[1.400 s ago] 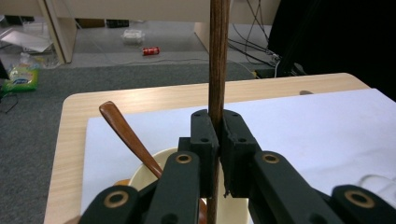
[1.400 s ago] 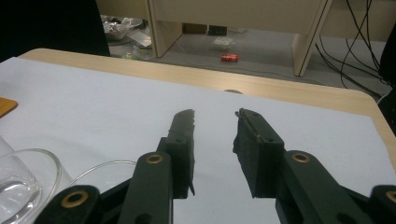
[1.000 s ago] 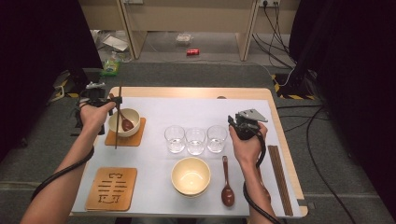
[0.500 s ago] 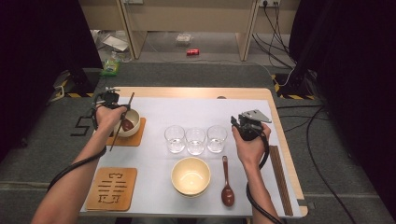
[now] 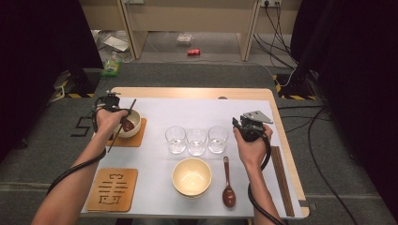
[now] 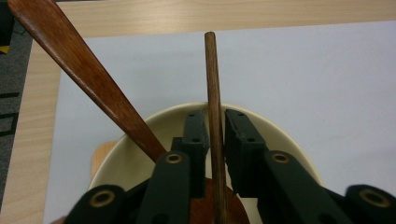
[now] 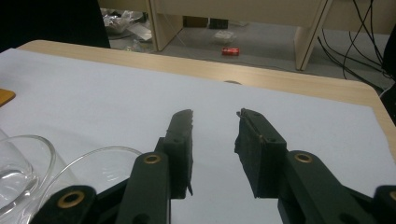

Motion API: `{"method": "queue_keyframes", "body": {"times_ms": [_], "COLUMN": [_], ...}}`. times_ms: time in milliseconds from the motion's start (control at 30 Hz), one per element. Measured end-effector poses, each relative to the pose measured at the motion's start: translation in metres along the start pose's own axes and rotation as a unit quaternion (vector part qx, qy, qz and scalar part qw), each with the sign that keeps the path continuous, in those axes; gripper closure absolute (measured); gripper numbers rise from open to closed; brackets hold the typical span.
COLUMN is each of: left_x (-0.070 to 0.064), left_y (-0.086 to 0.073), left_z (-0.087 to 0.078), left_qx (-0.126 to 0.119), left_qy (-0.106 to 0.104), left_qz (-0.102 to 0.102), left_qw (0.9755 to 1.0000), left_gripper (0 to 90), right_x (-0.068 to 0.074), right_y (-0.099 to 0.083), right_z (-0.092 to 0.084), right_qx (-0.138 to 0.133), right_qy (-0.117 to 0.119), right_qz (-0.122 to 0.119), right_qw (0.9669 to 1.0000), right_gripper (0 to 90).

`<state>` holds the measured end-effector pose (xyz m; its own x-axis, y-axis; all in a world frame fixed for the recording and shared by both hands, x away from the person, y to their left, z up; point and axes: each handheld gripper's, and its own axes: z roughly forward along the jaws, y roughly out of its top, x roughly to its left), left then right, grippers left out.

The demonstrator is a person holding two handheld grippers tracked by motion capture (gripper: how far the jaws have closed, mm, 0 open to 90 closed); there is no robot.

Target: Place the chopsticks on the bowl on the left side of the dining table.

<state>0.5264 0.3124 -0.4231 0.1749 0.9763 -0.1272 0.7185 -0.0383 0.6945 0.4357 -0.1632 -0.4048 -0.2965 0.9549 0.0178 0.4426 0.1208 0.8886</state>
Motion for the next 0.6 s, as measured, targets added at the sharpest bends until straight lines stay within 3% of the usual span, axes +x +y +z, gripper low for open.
{"method": "queue_keyframes", "body": {"times_ms": [133, 267, 600], "left_x": [0.000, -0.003, -0.006], "left_y": [-0.001, -0.002, -0.008], "left_z": [-0.007, -0.017, -0.045], "left_qx": [-0.010, -0.026, -0.064], "left_qy": [-0.008, -0.010, -0.032], "left_qz": [-0.002, 0.011, 0.017], "left_qw": [0.9999, 0.9996, 0.9973], "left_gripper": [61.2, 53.1, 46.1], "right_x": [-0.001, -0.003, -0.010], "right_y": [0.000, 0.000, 0.003], "right_z": [0.000, 0.001, -0.001], "right_qx": [0.004, 0.009, 0.032], "right_qy": [-0.002, -0.003, -0.009], "right_qz": [0.000, 0.002, 0.009], "right_qw": [1.0000, 1.0000, 0.9994], "right_gripper": [65.1, 64.7, 63.6]}}
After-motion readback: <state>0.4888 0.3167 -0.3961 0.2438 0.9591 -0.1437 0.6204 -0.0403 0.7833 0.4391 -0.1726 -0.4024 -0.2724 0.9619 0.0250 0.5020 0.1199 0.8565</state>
